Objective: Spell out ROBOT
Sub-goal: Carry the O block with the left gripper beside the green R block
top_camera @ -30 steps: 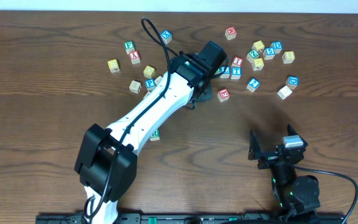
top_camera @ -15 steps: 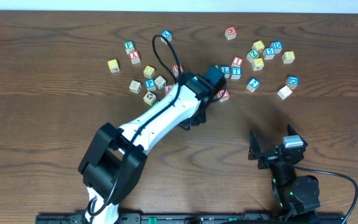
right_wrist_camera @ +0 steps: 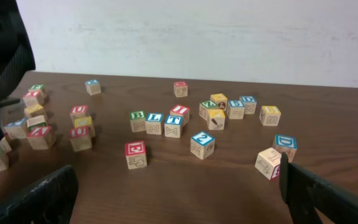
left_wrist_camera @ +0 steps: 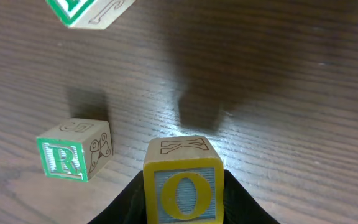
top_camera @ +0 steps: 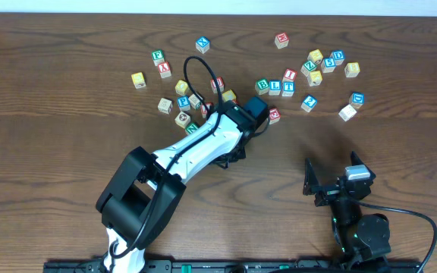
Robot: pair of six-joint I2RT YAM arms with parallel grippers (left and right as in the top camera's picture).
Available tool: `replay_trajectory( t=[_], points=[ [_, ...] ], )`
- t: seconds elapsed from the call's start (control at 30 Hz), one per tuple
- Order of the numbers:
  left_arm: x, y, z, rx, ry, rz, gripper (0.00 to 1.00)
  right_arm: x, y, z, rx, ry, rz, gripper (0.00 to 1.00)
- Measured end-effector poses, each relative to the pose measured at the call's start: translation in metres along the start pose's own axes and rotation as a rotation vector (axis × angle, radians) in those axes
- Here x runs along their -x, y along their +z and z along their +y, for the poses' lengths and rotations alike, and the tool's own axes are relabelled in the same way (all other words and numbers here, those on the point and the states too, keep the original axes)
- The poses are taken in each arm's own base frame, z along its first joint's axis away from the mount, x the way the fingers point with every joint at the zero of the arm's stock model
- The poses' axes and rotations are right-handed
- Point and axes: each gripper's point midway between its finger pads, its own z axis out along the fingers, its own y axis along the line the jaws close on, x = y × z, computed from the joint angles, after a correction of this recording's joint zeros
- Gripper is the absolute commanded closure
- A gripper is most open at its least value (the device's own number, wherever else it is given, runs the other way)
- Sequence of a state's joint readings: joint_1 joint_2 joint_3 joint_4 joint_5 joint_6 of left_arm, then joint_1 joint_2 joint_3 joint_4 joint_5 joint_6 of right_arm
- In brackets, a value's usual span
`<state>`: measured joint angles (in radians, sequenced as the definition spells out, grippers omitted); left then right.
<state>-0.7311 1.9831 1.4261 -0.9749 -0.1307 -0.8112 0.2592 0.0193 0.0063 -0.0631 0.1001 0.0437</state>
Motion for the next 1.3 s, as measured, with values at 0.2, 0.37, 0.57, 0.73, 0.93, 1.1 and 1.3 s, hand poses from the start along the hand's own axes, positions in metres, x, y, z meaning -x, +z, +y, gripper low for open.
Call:
replay_trajectory(
  t=[0.2,0.37,0.57,0.73,0.93,1.1,1.3],
  points=[
    [-0.004,0.01,0.003,0.01,-0.032,0.003,0.92,0.0,0.0,0.0,0.0,0.0,0.0,0.01],
    [-0.009,0.018,0.01,0.035,-0.057,0.009,0.92,0.0,0.0,0.0,0.0,0.0,0.0,0.01],
    [-0.011,0.02,0.014,0.05,-0.07,0.009,0.92,0.0,0.0,0.0,0.0,0.0,0.0,0.01],
    [-0.01,0.02,0.014,0.054,-0.07,0.003,0.92,0.0,0.0,0.0,0.0,0.0,0.0,0.01],
    [-0.01,0.023,0.017,0.064,-0.07,-0.008,0.92,0.0,0.0,0.0,0.0,0.0,0.0,0.01],
    [-0.009,0.028,0.02,0.07,-0.073,-0.028,0.92,0.0,0.0,0.0,0.0,0.0,0.0,0.01],
    [-0.009,0.028,0.02,0.07,-0.072,-0.038,0.92,0.0,0.0,0.0,0.0,0.0,0.0,0.01]
  ],
)
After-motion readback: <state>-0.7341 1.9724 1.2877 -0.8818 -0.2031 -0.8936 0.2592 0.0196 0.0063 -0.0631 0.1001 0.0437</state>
